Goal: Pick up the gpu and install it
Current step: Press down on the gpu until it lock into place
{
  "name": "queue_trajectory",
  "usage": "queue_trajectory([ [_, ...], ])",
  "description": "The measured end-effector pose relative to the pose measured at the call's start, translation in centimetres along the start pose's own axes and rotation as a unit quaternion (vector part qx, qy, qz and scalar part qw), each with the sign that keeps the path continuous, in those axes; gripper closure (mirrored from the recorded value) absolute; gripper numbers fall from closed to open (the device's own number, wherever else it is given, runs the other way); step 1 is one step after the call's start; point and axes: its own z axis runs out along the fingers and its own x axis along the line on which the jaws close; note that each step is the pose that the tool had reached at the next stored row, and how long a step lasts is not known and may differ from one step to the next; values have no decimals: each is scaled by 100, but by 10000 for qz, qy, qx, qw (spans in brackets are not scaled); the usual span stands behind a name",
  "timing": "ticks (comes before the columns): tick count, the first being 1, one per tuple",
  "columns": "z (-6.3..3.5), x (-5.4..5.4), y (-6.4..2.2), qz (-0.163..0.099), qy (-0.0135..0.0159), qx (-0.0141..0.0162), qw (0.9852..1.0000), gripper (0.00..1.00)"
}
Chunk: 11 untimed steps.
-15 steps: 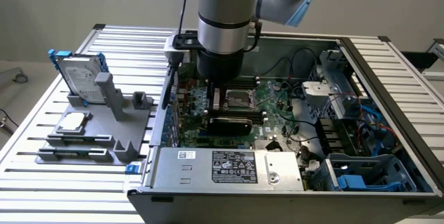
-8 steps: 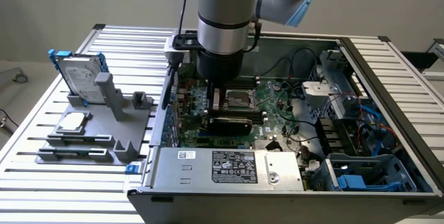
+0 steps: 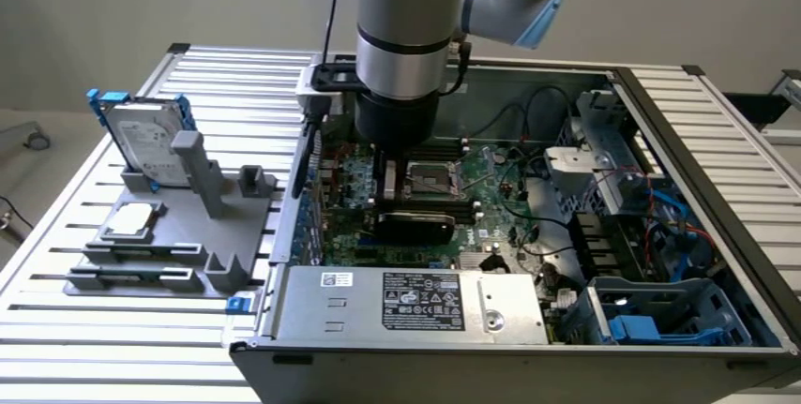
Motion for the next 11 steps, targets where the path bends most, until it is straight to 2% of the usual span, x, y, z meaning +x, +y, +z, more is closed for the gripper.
queue_trajectory([
  [11,36,-2,2,0,-1,0,10000,89],
])
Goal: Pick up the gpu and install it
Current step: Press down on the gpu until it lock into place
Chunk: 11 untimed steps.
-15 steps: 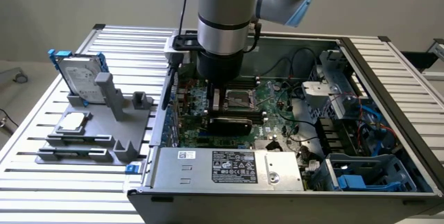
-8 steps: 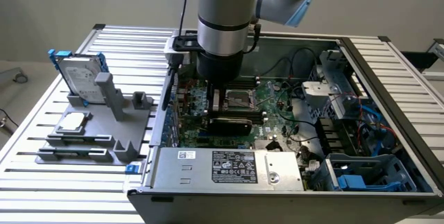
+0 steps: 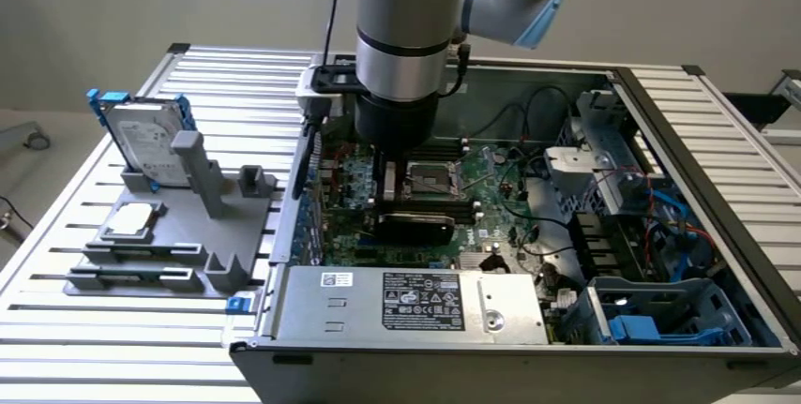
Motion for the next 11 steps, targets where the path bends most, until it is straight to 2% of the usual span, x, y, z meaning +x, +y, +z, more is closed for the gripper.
queue_trajectory([
  [5,-2,-1,1,0,-4,2,10000,89],
  [7,-43,-3,1,-1,-13,7,10000,89],
  [8,-79,-2,4,0,-3,0,10000,89],
  [11,-136,-2,7,0,-1,-2,10000,89],
])
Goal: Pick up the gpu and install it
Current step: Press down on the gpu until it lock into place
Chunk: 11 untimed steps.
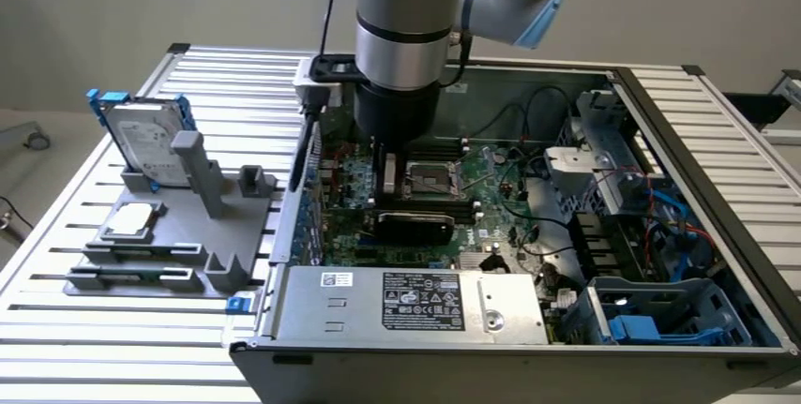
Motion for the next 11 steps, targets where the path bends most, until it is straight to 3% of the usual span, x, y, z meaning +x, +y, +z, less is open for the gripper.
queue_trajectory([
  [6,-39,0,31,1,14,-12,10000,89],
  [11,-44,2,88,5,90,-36,10000,89],
])
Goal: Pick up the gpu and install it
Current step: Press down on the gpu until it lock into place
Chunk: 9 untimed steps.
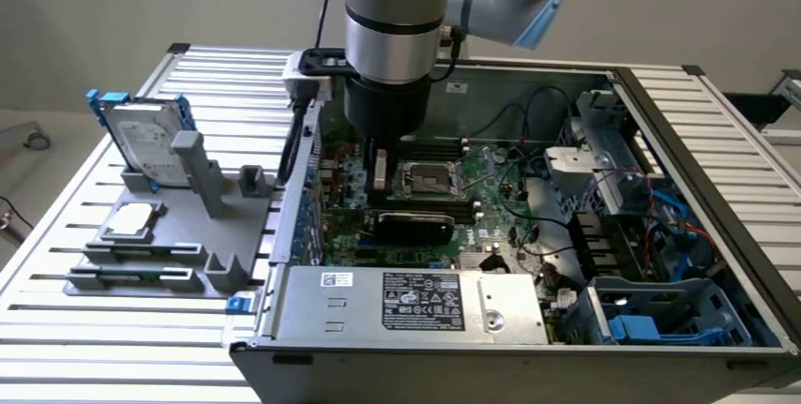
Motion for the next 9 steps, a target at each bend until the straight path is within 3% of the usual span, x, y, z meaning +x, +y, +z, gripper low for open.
queue_trajectory([
  [5,2,1,59,4,112,-22,9999,89],
  [9,0,3,92,5,153,-80,9999,89],
])
